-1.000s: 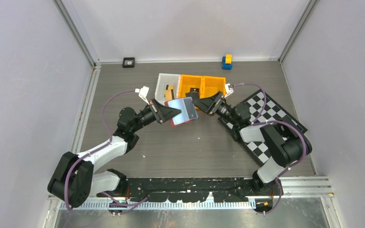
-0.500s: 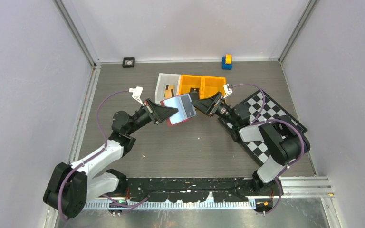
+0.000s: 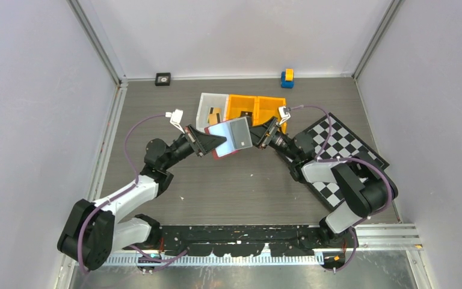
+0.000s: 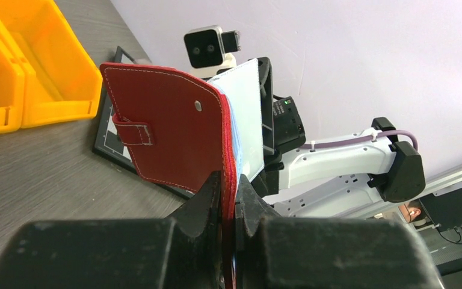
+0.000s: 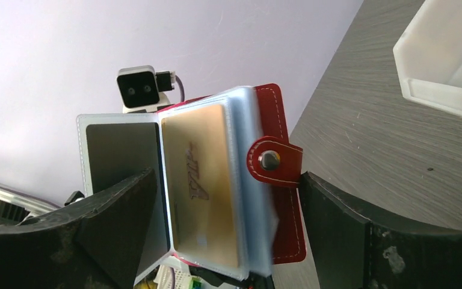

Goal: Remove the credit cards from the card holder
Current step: Remove the credit card from the card holder.

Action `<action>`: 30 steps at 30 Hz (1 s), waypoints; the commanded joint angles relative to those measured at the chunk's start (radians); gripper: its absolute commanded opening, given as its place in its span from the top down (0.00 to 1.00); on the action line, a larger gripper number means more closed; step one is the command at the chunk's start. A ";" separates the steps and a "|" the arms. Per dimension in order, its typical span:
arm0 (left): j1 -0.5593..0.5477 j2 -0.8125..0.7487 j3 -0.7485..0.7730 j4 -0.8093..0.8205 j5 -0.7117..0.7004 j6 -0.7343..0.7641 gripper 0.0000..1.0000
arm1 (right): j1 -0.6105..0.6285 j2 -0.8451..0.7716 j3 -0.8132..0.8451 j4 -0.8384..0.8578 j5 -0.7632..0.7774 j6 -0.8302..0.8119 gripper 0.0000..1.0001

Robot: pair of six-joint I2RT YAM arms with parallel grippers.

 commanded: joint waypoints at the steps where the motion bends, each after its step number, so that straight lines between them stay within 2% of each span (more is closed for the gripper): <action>1: 0.007 -0.014 0.045 0.096 0.013 0.015 1.00 | 0.026 -0.077 0.049 -0.101 0.055 -0.029 0.08; 6: 0.007 -0.052 0.017 0.073 -0.024 0.046 1.00 | 0.047 -0.088 0.045 -0.176 0.097 -0.086 0.08; 12: 0.007 -0.069 0.009 0.110 -0.008 0.042 1.00 | 0.051 0.007 0.040 -0.013 0.072 0.020 0.08; 14: 0.007 -0.084 0.009 0.099 -0.012 0.047 1.00 | 0.053 0.007 0.033 -0.006 0.077 0.025 0.08; 23: 0.007 -0.115 -0.033 0.061 -0.076 0.062 1.00 | 0.051 -0.130 -0.052 -0.025 0.168 -0.010 0.08; 27: 0.007 -0.094 -0.030 0.088 -0.061 0.056 1.00 | 0.051 -0.117 -0.081 0.098 0.179 0.060 0.08; 30: 0.009 -0.094 -0.034 0.084 -0.066 0.063 1.00 | 0.054 -0.136 -0.080 0.103 0.163 0.054 0.08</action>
